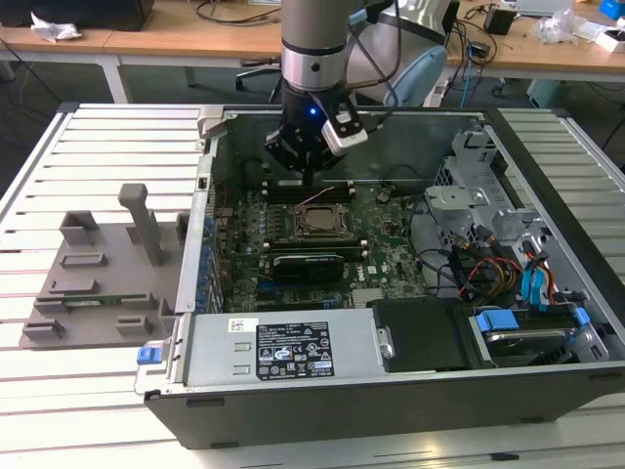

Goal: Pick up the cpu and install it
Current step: 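Install the first cpu locking lever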

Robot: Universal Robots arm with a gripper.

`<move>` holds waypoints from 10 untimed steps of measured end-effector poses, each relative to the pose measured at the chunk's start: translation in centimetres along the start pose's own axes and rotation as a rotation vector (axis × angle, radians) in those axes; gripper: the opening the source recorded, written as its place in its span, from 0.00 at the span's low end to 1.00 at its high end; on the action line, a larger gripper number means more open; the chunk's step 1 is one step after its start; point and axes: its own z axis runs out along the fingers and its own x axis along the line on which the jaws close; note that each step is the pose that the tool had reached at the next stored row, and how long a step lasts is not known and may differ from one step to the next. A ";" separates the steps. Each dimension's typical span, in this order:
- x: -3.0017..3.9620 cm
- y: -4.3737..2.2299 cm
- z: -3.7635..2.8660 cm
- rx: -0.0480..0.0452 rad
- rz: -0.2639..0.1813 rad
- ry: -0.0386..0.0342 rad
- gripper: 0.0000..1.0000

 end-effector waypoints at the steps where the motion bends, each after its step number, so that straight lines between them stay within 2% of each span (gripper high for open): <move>1: 0.00 0.00 0.16 -0.0001 0.000 0.0005 0.11; 5: 0.01 0.01 0.77 0.0000 -0.009 0.0019 0.11; 10: 0.02 0.12 1.29 -0.0006 -0.054 0.0016 0.11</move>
